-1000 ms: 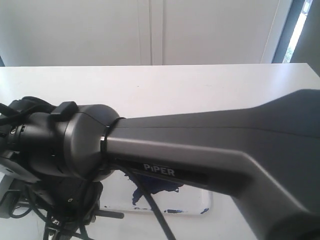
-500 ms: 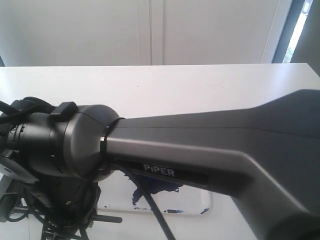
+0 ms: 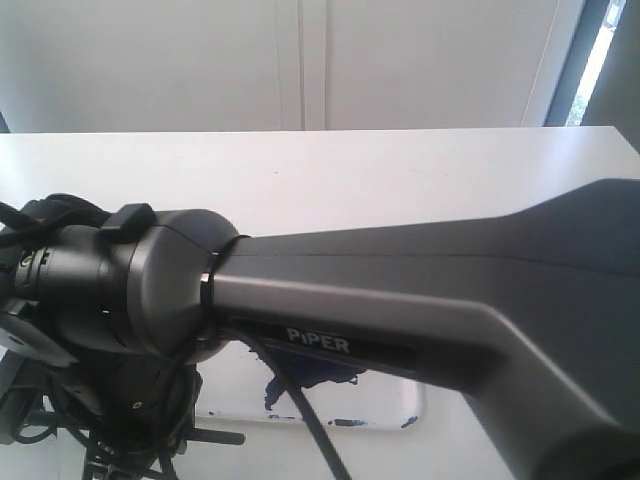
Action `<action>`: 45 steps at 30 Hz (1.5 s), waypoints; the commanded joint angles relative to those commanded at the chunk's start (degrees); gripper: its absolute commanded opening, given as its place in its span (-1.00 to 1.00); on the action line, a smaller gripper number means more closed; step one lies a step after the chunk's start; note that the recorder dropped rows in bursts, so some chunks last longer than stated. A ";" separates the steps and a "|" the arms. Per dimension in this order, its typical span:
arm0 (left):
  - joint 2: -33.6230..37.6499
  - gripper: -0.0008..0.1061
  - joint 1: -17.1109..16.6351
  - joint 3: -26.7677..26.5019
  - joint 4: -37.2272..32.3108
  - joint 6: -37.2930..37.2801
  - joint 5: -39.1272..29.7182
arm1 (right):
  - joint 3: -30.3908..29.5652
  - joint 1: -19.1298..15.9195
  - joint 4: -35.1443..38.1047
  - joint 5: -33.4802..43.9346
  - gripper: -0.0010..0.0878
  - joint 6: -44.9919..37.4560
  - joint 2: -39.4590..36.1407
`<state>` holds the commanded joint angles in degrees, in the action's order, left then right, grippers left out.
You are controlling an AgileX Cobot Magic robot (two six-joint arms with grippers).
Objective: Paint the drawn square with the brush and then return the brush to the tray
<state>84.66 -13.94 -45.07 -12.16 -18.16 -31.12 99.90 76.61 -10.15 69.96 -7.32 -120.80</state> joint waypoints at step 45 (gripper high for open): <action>11.69 -0.16 -0.16 8.46 0.27 -7.98 21.35 | 0.00 0.00 -0.06 0.00 -0.98 -0.56 3.33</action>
<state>96.35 -14.10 -36.61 -11.88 -26.14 -9.77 99.90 76.61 -10.22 69.96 -7.88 -117.47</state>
